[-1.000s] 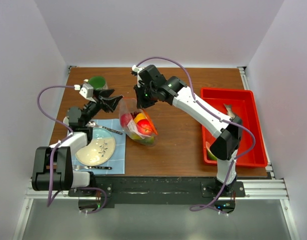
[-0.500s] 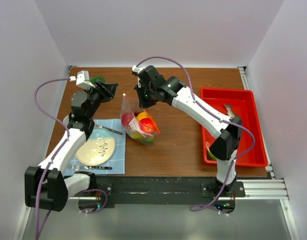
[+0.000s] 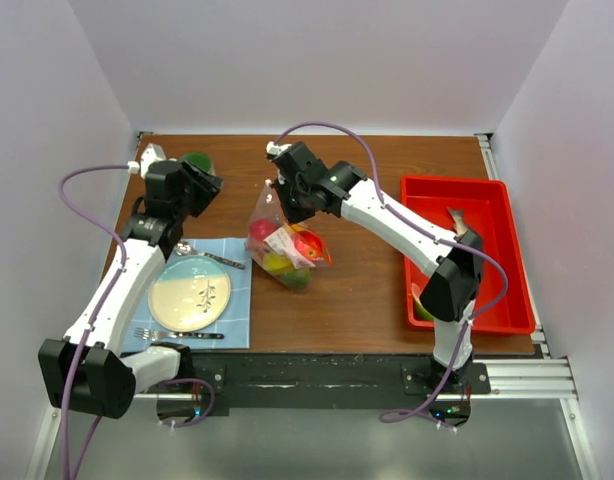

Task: Place the food in the zip-top bag and seal the zipper
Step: Adjust the zipper food storage bag at the center of the board.

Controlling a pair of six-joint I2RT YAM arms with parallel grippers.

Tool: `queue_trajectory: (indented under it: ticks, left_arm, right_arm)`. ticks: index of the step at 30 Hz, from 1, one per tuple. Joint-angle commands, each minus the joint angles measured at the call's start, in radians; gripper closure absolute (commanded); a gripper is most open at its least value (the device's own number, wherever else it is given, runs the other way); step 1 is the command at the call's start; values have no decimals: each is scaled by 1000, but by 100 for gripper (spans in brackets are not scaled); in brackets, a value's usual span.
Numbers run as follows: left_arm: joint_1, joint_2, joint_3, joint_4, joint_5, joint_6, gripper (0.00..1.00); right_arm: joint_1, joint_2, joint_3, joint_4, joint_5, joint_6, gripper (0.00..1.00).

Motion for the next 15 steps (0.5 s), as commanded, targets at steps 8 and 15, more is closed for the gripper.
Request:
queue_trajectory:
  ticks: [8,15]
  left_arm:
    - [-8,31,151,-168,38,-159,44]
    - [-11,94,194,-175,116,-209,44]
  right_arm:
    - [33,-76,22,50,21,9,100]
    - [41,-65,45,53,11,21,100]
